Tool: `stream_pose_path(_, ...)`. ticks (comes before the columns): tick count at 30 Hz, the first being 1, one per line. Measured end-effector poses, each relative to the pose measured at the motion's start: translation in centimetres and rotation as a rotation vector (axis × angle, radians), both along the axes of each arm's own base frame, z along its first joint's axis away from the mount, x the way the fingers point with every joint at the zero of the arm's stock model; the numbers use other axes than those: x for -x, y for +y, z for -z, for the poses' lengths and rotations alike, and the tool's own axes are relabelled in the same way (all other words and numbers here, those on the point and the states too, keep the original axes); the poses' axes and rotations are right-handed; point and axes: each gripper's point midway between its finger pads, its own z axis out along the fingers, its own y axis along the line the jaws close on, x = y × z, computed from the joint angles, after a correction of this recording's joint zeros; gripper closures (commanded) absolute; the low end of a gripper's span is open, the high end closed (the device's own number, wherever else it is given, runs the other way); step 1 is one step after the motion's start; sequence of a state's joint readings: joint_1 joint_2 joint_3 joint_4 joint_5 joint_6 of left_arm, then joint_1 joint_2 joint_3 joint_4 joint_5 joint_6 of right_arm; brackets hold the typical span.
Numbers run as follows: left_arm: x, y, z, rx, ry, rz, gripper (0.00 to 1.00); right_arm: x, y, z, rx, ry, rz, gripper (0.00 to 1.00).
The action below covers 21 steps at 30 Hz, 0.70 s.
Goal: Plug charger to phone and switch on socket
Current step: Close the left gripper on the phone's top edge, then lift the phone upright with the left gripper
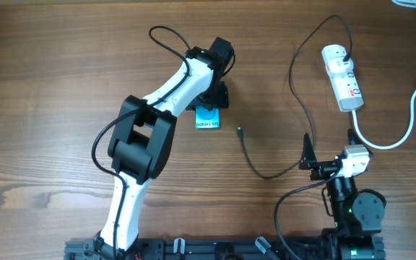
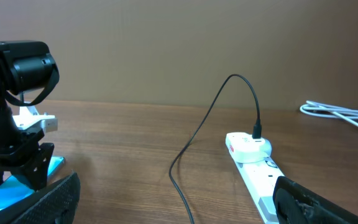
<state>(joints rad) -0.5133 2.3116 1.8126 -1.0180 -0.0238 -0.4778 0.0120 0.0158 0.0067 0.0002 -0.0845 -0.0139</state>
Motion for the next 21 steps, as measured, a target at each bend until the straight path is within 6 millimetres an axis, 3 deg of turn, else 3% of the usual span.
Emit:
stream_pose_path(11,0.5,0.1,0.0,0.000,0.024,0.001,0.30,0.0,0.0,0.0,0.000,0.000,0.000,0.00)
stream_pose_path(21,1.3,0.5,-0.2,-0.010,0.054,0.000,0.29,0.0,0.0,0.0,0.000,0.000,0.000,0.00)
